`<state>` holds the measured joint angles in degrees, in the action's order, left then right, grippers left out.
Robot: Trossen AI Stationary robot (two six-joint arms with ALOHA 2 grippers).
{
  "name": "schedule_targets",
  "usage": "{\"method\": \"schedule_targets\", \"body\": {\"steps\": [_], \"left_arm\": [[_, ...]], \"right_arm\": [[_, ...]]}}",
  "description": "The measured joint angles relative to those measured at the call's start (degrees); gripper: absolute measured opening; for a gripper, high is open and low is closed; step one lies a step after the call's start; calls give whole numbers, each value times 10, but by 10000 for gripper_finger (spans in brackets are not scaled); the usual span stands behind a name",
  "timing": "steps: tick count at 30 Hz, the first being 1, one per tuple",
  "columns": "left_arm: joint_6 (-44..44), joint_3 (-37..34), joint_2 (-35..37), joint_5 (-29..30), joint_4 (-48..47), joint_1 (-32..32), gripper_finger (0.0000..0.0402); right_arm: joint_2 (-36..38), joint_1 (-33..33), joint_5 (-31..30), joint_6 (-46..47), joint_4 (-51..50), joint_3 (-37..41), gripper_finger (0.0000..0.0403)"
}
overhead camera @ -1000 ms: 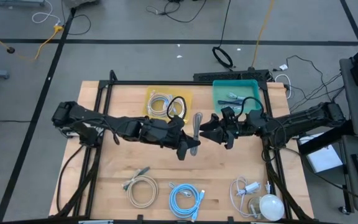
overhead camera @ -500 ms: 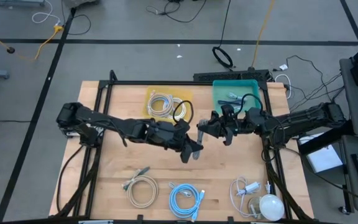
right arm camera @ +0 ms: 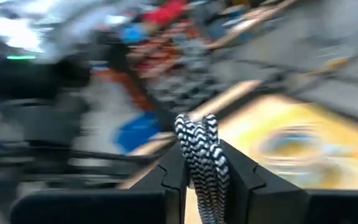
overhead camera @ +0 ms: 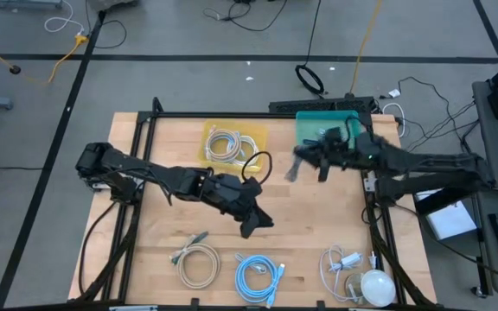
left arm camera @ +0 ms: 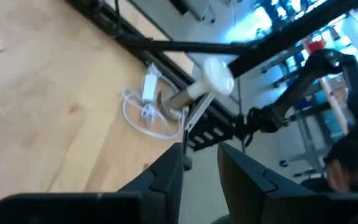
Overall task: Pick & Place USB Port
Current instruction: Put the white patterned charger cable into the green bin
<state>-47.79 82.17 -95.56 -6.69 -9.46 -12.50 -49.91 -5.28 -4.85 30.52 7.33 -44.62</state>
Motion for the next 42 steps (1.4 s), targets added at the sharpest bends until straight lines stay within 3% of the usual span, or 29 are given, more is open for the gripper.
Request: {"method": "schedule_targets", "body": {"steps": [5, 9, 16, 20, 28, 35, 37, 42], "left_arm": [[-8, 0, 7, 31, -50, -8, 107], [-10, 0, 8, 37, -58, -10, 107], [-10, 0, 9, 38, -59, -10, 108], [-14, 0, 9, 38, -58, -11, 108], [-26, 0, 9, 60, -79, -30, 108], [-38, 0, 9, 83, -88, -44, 108], [-39, 0, 9, 86, -89, -45, 108], [-39, 0, 9, 88, -88, -45, 108]], "right_arm": [[63, -83, -107, -141, -238, -41, 46], [51, -142, -180, -293, -380, -95, 46], [-46, -198, -177, -550, -478, -139, 46], [-118, -208, -174, -647, -538, -138, 46], [-174, -210, -189, -775, -506, -102, 46], [-174, -210, -206, -790, -469, -85, 46], [-174, -214, -207, -777, -460, -85, 68], [-174, -225, -212, -751, -451, -85, 179]]}}
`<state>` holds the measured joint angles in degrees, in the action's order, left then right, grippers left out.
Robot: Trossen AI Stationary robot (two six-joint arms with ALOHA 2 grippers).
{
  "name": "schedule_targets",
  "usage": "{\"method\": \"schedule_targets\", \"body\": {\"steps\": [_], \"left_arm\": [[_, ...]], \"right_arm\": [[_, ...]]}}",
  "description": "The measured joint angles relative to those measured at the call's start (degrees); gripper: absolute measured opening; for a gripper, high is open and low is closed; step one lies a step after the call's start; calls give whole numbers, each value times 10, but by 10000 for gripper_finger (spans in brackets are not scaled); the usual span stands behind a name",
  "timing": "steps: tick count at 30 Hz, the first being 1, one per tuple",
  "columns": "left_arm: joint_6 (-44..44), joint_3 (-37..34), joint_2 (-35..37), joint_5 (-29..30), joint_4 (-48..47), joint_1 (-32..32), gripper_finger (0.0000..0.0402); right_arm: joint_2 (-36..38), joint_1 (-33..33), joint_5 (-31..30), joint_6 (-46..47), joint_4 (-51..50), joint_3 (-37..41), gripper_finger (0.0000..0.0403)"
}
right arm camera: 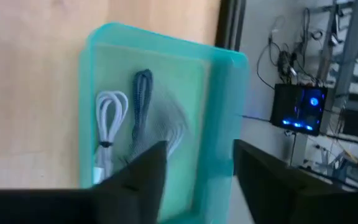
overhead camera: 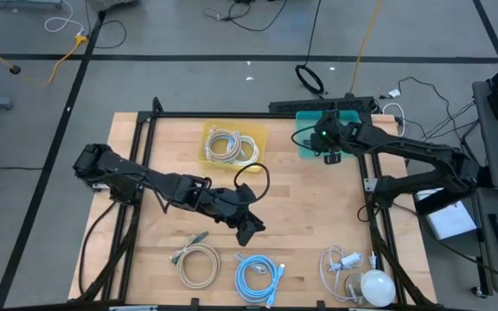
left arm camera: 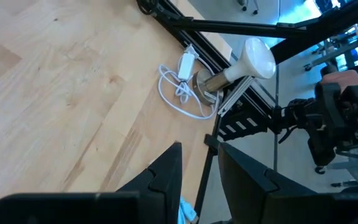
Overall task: Pick & Place USB Port
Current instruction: Put the white patterned charger cable into the green bin, then put the brown USB cable into the yellow bin
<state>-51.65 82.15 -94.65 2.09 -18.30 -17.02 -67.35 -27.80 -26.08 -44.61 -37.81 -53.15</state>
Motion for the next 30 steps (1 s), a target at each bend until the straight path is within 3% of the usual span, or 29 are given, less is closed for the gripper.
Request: {"method": "schedule_targets", "body": {"steps": [5, 12, 16, 23, 30], "left_arm": [[1, 0, 0, 0, 0, 0, 108], [5, 0, 5, -42, -67, 7, 108], [5, 0, 26, -76, -185, 9, 108], [-22, -5, 38, -38, -484, -49, 108], [-108, -64, 35, -46, -474, -94, 108]], "right_arm": [[3, -8, -29, 24, 1, 0, 245], [55, 25, -23, 131, 8, -3, 259], [94, 84, 7, 250, -15, -35, 259], [145, 213, 104, 482, -53, -94, 262], [164, 311, 128, 602, -55, -99, 259]]}}
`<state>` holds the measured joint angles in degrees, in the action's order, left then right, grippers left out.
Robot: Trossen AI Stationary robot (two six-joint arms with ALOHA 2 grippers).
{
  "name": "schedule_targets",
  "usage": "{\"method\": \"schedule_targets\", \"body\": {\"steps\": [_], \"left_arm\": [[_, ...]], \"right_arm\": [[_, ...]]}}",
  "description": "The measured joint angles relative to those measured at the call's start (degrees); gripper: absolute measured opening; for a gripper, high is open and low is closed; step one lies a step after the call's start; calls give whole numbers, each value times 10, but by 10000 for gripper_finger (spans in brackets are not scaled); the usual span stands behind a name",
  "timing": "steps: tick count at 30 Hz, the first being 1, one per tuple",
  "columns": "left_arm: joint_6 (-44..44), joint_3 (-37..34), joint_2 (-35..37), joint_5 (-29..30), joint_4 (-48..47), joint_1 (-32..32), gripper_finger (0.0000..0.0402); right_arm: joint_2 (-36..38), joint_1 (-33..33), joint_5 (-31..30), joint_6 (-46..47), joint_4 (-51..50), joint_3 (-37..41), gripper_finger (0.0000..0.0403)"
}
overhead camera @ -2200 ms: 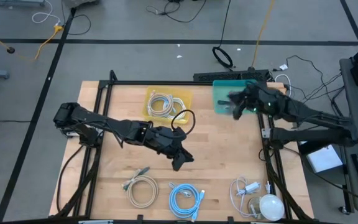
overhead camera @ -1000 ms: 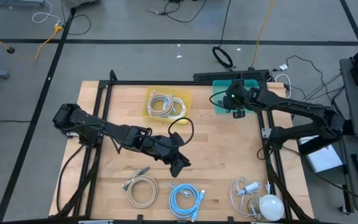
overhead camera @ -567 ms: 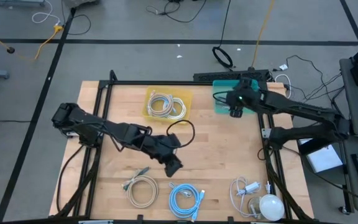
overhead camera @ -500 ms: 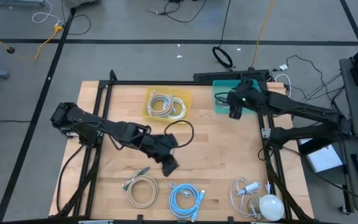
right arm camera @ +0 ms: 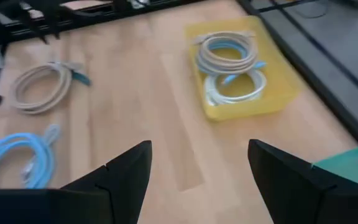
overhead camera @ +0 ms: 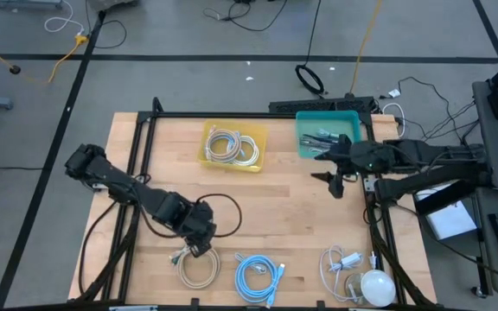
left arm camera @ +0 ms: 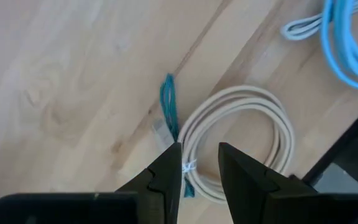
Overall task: Pick & Place USB Port
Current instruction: Put the brown USB cable into the yellow bin
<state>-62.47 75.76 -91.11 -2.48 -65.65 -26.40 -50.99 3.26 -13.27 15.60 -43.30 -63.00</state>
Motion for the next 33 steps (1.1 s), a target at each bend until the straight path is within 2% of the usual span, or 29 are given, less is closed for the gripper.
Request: {"method": "schedule_targets", "body": {"steps": [6, 14, 20, 26, 33], "left_arm": [[-49, -27, 0, -7, 44, -35, 108], [-151, -27, -3, 0, 50, -112, 113], [-205, -38, -31, 8, 66, -132, 168], [-207, -52, -77, -4, 67, -135, 231], [-197, -53, -123, -14, 82, -134, 247]], "right_arm": [[-18, 35, -2, 31, -2, 0, 258], [-44, 36, -3, 31, 7, 0, 258], [-57, 36, -3, 23, 37, 0, 254], [-66, 36, -2, 22, 59, 0, 254], [-67, 36, 10, 43, 58, 0, 254]]}}
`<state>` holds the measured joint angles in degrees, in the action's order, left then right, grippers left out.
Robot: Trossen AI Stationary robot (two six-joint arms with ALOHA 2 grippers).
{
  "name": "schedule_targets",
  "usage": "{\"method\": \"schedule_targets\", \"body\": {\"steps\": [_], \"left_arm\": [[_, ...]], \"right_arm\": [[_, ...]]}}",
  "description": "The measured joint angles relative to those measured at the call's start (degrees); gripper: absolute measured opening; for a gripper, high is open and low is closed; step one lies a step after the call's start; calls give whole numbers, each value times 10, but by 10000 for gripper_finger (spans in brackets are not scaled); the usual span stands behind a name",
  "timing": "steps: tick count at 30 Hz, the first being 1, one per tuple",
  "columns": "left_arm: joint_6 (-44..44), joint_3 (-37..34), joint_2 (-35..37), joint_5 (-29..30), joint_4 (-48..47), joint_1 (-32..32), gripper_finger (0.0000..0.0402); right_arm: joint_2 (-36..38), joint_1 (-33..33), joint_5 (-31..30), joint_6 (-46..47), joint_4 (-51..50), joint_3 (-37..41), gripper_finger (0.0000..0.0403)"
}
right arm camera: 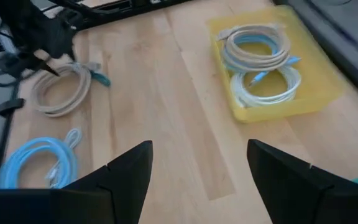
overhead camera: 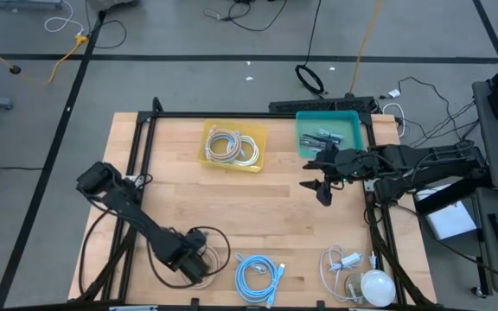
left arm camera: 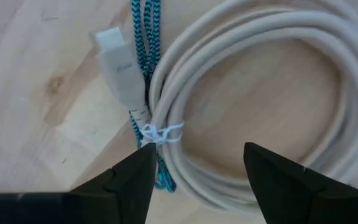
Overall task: Pick & Place USB Port
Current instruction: Put the brown USB cable into the yellow bin
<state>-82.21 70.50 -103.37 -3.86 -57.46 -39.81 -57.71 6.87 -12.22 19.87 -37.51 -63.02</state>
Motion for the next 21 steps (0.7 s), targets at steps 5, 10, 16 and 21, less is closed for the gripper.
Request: {"method": "schedule_targets", "body": {"steps": [5, 10, 16, 21], "left_arm": [[0, 1, -23, -7, 1, -2, 231], [-4, 1, -25, -5, 5, 0, 143], [11, 0, -25, -1, 11, 2, 15], [8, 0, -20, -7, 19, 6, 4]], "right_arm": [[0, 4, 17, 14, 0, 0, 254], [0, 9, 19, 20, 5, 0, 254], [0, 13, 19, 20, 32, 0, 254], [0, 12, 19, 20, 34, 0, 254]]}}
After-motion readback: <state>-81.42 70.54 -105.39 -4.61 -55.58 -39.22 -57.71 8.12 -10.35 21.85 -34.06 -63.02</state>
